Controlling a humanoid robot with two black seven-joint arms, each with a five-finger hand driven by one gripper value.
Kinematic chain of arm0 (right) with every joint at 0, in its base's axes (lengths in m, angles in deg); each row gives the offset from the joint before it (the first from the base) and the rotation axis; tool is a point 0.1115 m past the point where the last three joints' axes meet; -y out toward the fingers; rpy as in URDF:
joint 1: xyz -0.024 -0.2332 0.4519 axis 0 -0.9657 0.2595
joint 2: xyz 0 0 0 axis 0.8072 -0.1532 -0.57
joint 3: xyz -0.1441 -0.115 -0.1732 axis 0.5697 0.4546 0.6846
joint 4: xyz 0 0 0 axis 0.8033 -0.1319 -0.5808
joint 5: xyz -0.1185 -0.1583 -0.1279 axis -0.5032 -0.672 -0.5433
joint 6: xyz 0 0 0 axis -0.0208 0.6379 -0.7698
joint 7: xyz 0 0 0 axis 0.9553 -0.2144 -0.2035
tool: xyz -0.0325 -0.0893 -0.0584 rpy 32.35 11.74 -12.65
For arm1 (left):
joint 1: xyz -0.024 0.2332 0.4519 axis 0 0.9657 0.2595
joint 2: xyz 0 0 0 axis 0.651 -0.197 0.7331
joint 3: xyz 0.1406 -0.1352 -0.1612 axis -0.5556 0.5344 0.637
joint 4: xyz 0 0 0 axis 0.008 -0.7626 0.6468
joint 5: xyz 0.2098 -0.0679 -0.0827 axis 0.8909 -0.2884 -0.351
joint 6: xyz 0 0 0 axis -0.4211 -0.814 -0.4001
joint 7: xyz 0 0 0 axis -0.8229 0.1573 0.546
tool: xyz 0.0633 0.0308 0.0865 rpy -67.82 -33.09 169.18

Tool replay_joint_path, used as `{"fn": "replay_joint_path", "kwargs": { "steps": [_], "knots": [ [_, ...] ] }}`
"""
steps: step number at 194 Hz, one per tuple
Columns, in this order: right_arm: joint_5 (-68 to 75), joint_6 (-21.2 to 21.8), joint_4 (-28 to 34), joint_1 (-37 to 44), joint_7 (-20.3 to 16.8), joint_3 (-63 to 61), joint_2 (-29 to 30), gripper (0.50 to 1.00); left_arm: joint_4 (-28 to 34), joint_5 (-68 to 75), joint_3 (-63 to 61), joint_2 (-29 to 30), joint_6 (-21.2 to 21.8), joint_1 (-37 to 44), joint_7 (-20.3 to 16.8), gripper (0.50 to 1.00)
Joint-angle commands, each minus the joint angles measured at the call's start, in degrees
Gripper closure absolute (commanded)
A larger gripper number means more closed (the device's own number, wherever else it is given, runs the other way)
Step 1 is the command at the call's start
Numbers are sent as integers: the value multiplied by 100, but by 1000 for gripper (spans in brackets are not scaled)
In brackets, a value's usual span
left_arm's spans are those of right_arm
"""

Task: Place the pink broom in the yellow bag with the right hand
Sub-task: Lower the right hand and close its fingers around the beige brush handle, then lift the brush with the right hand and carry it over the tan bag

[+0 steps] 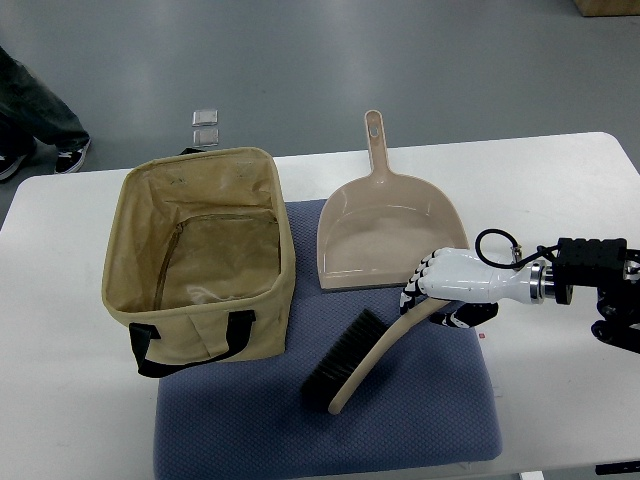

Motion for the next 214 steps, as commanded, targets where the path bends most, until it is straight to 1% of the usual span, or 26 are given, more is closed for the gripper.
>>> {"fn": "replay_joint_path", "kwargs": {
  "steps": [1, 24, 36, 39, 40, 41, 86, 111, 127, 147, 181, 214],
  "knots": [
    [0, -14, -2, 2, -45, 22, 3, 887, 1, 0, 0, 0, 3, 3, 0, 500],
    [-53, -14, -10, -6, -62, 75, 29, 924, 1, 0, 0, 0, 3, -6, 0, 500],
    [-79, -23, -46, -15, -62, 92, 38, 965, 1, 0, 0, 0, 3, 3, 0, 500],
    [-88, -40, -63, -15, -62, 92, 38, 987, 1, 0, 0, 0, 3, -6, 0, 500],
    [-88, -40, -63, -15, -62, 92, 38, 987, 1, 0, 0, 0, 3, -6, 0, 500],
    [-88, -58, -72, -15, -62, 92, 38, 999, 1, 0, 0, 0, 3, 3, 0, 500],
    [-44, -330, -133, 143, -115, 66, 21, 1000, 1, 0, 0, 0, 3, -6, 0, 500],
    [35, -568, -142, 372, -97, -4, -94, 1000, 1, 0, 0, 0, 3, -6, 0, 500],
    [105, -664, -142, 670, -62, -92, -322, 1000, 1, 0, 0, 0, 3, -6, 0, 500],
    [255, -717, -133, 890, -9, -250, -498, 1000, 1, 0, 0, 0, 3, -6, 0, 500],
    [703, -664, -142, 1496, 43, -488, -779, 1000, 1, 0, 0, 0, 3, -6, 0, 500],
    [1046, -629, -221, 2165, 43, -479, -814, 1000, -8, 0, 0, 0, 3, -6, 0, 500]
  ]
}}
